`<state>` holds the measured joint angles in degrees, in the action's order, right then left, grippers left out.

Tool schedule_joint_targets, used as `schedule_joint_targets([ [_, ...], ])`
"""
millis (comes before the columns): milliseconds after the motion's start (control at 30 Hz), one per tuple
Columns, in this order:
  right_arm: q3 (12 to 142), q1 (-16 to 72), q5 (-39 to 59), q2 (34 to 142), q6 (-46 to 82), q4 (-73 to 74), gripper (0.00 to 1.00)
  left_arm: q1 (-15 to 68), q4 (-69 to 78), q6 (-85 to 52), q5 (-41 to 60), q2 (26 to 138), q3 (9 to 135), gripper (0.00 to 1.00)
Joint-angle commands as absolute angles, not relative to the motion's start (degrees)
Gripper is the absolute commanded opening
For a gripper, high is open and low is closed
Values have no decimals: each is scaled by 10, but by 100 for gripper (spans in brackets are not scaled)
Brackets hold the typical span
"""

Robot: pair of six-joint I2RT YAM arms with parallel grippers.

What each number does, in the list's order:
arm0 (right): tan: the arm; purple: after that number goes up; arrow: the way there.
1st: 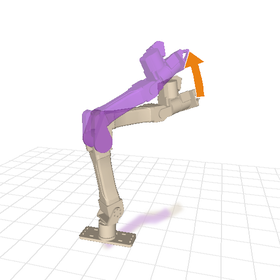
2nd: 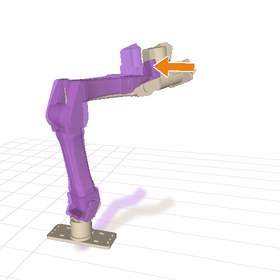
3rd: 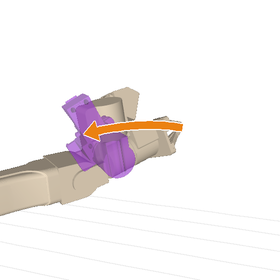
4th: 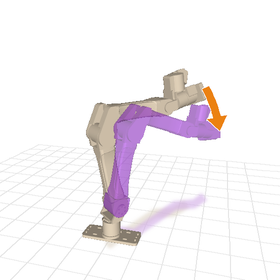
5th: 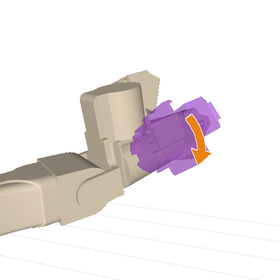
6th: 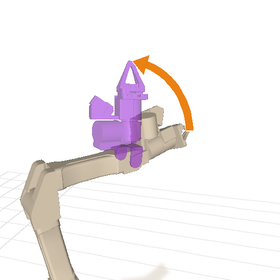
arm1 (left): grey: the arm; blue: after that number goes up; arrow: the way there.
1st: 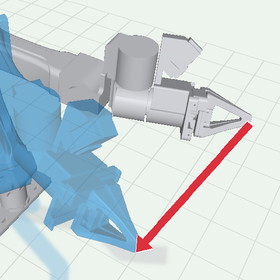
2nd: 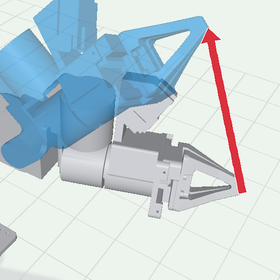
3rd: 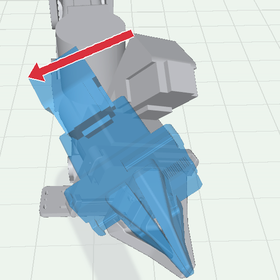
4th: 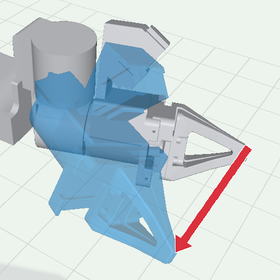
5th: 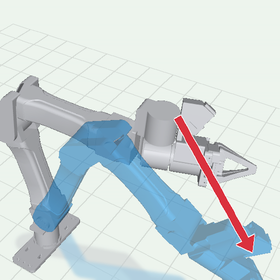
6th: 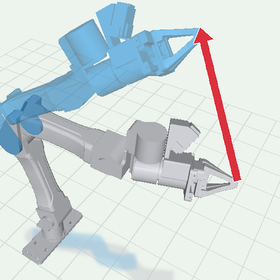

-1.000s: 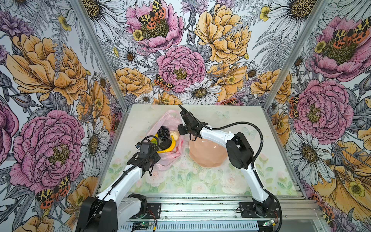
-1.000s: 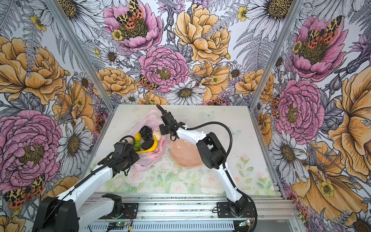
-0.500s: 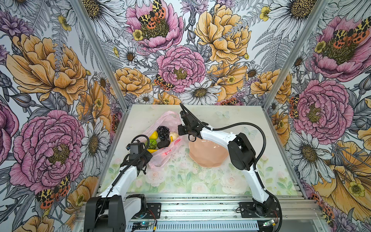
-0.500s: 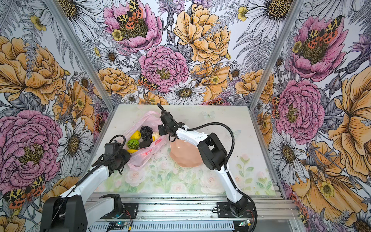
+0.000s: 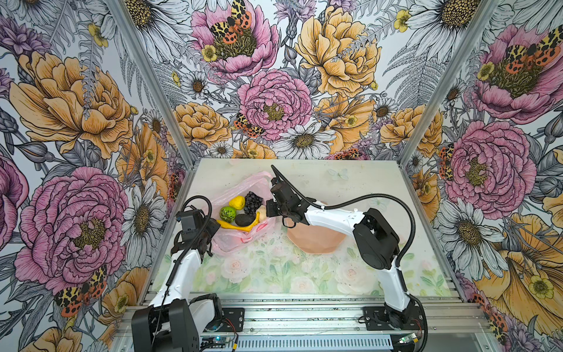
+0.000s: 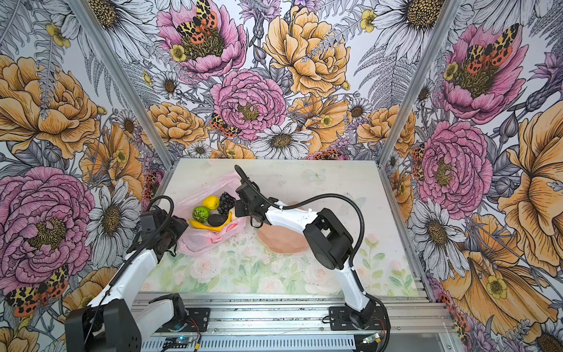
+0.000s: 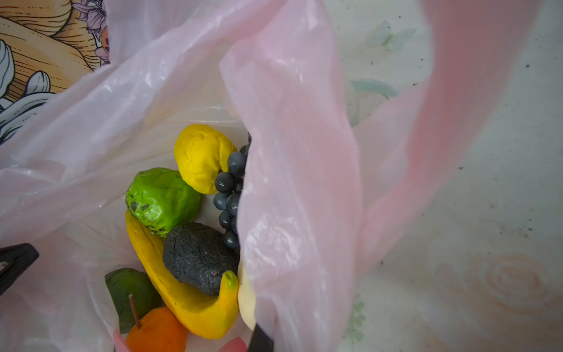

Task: Take the fake fruits out of the plastic bag
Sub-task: 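Move the right gripper over the bag opening while the left gripper holds the bag edge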

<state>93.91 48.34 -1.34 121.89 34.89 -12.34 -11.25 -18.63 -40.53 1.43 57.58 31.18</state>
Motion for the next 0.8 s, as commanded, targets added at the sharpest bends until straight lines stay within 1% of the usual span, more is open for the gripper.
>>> schedule_joint_targets([
  [0,933,496,-39,1198,353,-99,0,-89,-269,-412,-28,530,300,71],
  [100,928,503,-49,1197,350,-99,0,-81,-271,-419,-8,535,289,74],
  [233,918,511,-49,1195,343,-99,0,-78,-251,-401,6,586,300,76],
  [333,907,511,-53,1190,344,-98,0,-78,-242,-402,24,625,307,76],
  [400,898,505,-53,1186,353,-98,0,-79,-233,-415,36,636,295,69],
  [467,894,497,-52,1186,360,-97,0,-78,-226,-430,39,627,276,56],
  [600,901,481,-39,1196,365,-97,0,-78,-224,-457,38,568,231,40],
  [700,924,467,-24,1218,364,-97,0,-78,-228,-474,44,517,203,26],
  [767,943,457,-15,1235,366,-97,0,-78,-232,-481,46,491,188,20],
])
